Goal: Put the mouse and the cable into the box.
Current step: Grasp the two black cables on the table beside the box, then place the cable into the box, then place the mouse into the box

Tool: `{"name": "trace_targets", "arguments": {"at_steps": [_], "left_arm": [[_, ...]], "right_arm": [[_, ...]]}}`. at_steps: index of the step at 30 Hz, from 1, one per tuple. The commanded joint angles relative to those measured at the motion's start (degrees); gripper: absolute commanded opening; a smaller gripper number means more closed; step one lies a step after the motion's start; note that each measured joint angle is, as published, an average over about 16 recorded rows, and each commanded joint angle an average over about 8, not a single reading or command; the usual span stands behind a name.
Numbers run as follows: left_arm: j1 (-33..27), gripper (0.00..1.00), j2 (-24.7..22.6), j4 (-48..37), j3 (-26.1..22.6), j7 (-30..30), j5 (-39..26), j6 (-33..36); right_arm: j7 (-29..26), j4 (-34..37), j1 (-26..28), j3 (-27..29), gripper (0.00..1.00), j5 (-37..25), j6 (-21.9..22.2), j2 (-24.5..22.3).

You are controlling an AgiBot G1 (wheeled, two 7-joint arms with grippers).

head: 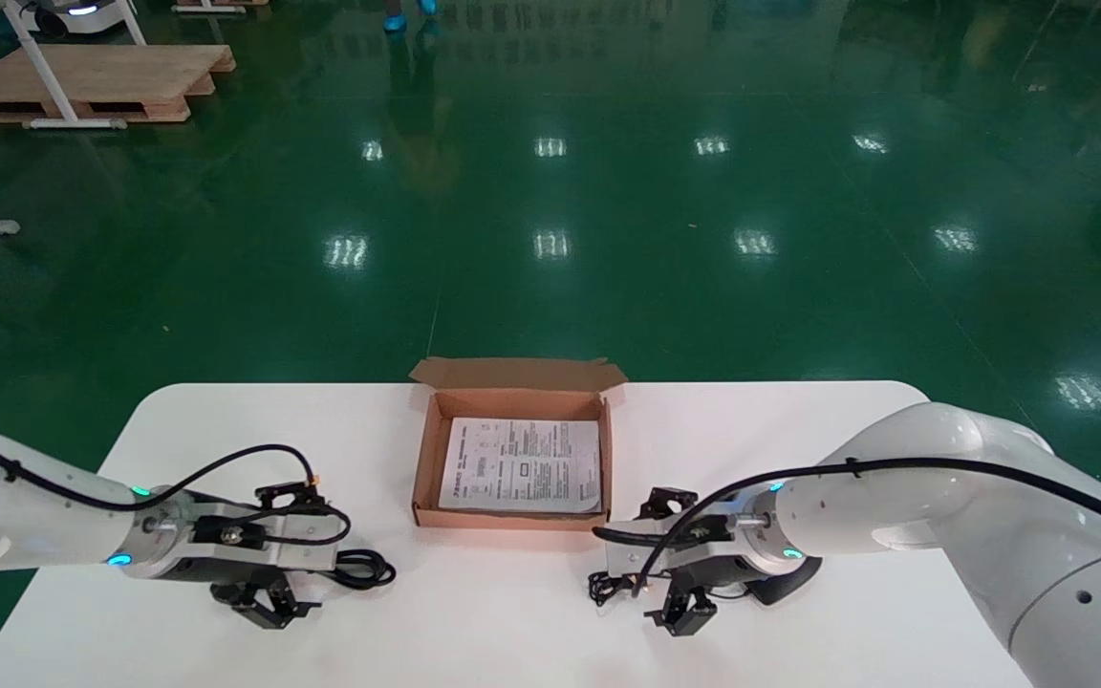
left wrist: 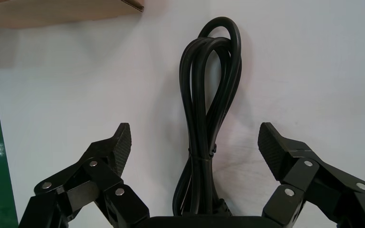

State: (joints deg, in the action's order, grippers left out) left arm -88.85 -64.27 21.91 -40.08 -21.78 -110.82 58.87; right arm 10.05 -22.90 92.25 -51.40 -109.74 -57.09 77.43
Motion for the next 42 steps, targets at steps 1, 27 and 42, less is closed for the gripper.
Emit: {"name": "trace_targets", "arguments": {"at_steps": [1,27,42], "left_arm": [[0.0,0.0,0.0,0.02,0.0,0.01,0.0,0.0],[0.05,0.0,0.05,0.12,0.0,0.08,-0.01,0.05],[0.05,0.0,0.06,0.15,0.0,0.09,-0.01,0.03]], "right_arm": [[-0.03,-0.11,-0.05,0.02,0.0,-0.07,-0.03,-0.02],[-0.14,-0.5,-0.2,0.1,0.0,-0.33,-0.14,-0.1],[-0.16,-0.56,-0.23,0.1,0.0,-0.38,-0.15,-0.11]]}}
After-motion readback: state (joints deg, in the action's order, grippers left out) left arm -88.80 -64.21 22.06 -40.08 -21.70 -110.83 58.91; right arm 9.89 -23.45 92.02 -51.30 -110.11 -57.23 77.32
